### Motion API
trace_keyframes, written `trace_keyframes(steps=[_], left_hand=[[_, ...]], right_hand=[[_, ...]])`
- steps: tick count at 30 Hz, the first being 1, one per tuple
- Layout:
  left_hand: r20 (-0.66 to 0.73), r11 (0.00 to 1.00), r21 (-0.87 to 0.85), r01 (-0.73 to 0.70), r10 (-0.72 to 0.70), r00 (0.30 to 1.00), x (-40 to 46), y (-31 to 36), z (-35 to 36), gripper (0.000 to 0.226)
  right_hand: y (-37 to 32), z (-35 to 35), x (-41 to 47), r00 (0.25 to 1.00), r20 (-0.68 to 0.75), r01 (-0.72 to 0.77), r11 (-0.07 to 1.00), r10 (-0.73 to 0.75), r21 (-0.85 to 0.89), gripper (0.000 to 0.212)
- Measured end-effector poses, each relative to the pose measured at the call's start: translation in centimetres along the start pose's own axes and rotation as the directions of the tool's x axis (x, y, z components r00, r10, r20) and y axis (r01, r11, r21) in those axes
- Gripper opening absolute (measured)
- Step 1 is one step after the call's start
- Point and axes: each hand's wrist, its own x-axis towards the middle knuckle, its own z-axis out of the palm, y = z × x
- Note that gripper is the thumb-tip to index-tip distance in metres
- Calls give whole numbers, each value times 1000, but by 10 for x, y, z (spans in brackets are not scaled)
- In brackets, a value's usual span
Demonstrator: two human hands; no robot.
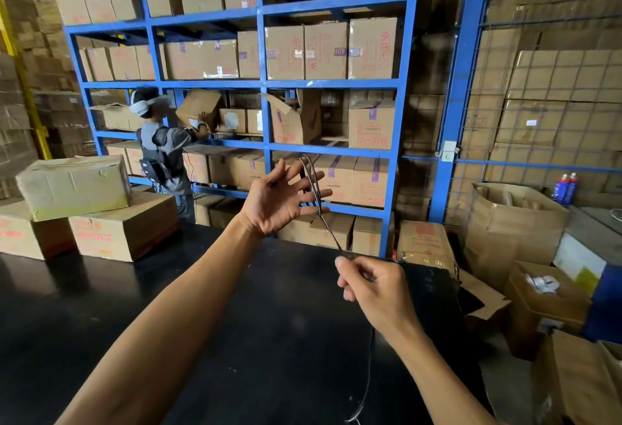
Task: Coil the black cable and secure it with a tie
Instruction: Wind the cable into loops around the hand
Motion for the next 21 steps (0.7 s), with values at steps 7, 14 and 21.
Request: trace_keyframes(steps=[7, 14, 21], left_hand=[[-137, 996, -18, -90, 86, 987, -4, 20, -26, 44], [-182, 989, 140, -44, 70, 981, -6, 16, -29, 45], [-92, 890, 449, 78, -41, 995, -5, 0, -9, 51]], right_hand=[[-12, -27, -4, 974, 175, -178, 967, 147, 183, 34], [-60, -43, 12, 964, 153, -255, 926, 220, 278, 19], [-99, -71, 62, 872, 180, -487, 848, 456, 208, 38]])
